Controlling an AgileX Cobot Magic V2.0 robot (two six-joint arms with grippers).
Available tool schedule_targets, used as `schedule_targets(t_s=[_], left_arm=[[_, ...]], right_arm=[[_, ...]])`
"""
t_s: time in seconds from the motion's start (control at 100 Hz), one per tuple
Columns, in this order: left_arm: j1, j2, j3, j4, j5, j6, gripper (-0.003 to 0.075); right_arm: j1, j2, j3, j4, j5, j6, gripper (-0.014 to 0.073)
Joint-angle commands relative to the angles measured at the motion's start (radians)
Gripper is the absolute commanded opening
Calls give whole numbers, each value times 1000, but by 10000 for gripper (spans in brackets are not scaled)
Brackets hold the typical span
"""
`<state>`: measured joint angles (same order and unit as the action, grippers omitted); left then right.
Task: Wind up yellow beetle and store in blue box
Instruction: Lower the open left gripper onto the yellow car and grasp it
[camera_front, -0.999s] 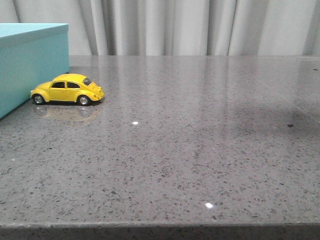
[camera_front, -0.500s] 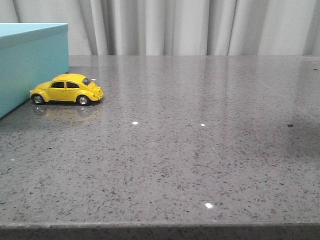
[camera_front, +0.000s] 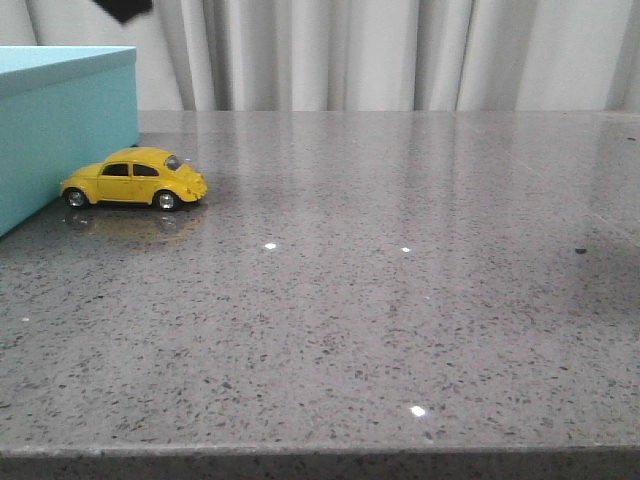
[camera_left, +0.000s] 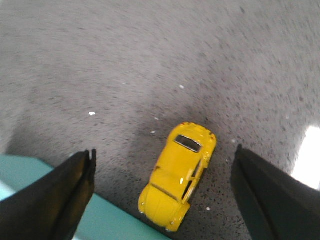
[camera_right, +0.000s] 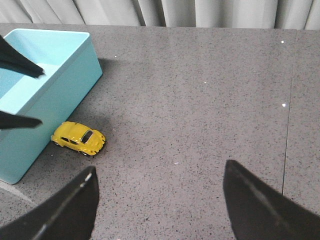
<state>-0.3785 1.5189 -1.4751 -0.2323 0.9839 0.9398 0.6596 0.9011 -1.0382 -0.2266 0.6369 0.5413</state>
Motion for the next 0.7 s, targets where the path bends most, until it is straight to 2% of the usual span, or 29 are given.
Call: schedule_targets(t_s=[0.0, 0.3, 0.69], left_arm=[[-33, 7, -34, 24, -30, 60, 548], [-51, 121, -34, 83, 24, 70, 548], [-49, 199, -34, 138, 17, 70, 547]], right_arm=[[1, -13, -24, -9, -76, -9, 529], [1, -13, -24, -9, -76, -9, 529], [1, -13, -24, -7, -73, -9, 529]])
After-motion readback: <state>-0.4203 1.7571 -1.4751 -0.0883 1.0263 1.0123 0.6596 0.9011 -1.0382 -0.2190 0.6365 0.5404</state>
